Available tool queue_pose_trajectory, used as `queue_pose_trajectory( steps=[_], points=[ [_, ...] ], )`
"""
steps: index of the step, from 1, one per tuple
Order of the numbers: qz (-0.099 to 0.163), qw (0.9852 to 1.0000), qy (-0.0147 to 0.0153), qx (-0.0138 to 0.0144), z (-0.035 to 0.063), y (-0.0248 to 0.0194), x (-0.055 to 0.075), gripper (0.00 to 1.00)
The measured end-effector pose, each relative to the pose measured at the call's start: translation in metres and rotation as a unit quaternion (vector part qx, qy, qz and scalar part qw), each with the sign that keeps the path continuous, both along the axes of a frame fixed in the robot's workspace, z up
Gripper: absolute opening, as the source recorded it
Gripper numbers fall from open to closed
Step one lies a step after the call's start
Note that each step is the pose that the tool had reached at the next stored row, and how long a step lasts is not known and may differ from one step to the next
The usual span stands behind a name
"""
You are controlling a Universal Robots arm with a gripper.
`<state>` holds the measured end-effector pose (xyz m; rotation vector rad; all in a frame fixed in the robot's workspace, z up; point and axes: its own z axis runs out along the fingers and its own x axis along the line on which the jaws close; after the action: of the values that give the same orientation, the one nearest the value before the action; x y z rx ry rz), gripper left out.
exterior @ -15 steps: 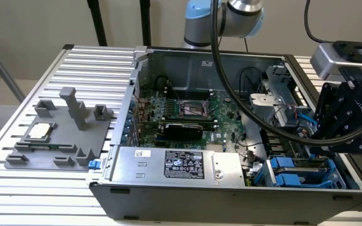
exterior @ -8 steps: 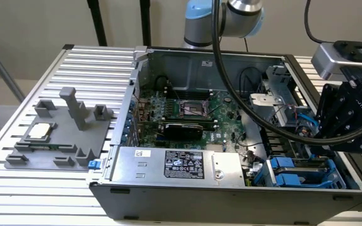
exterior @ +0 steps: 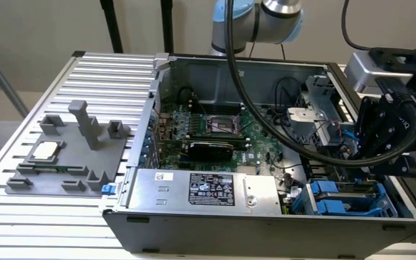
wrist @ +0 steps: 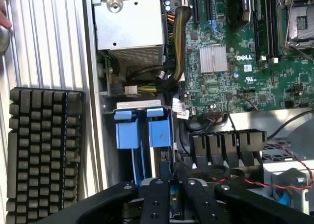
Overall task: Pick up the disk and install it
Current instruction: 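Insert the second disk wire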
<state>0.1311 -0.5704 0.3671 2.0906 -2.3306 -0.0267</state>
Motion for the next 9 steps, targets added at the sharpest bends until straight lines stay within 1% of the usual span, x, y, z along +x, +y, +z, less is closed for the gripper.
queue_pose_trajectory(
  steps=[4, 9],
  points=[
    [0.004, 0.9999, -0.0122, 0.0, -0.003, -0.0001, -0.005, 0.0],
    [0.009, 0.9996, -0.025, 0.0002, -0.0079, -0.0001, -0.012, 0.0]
  ],
)
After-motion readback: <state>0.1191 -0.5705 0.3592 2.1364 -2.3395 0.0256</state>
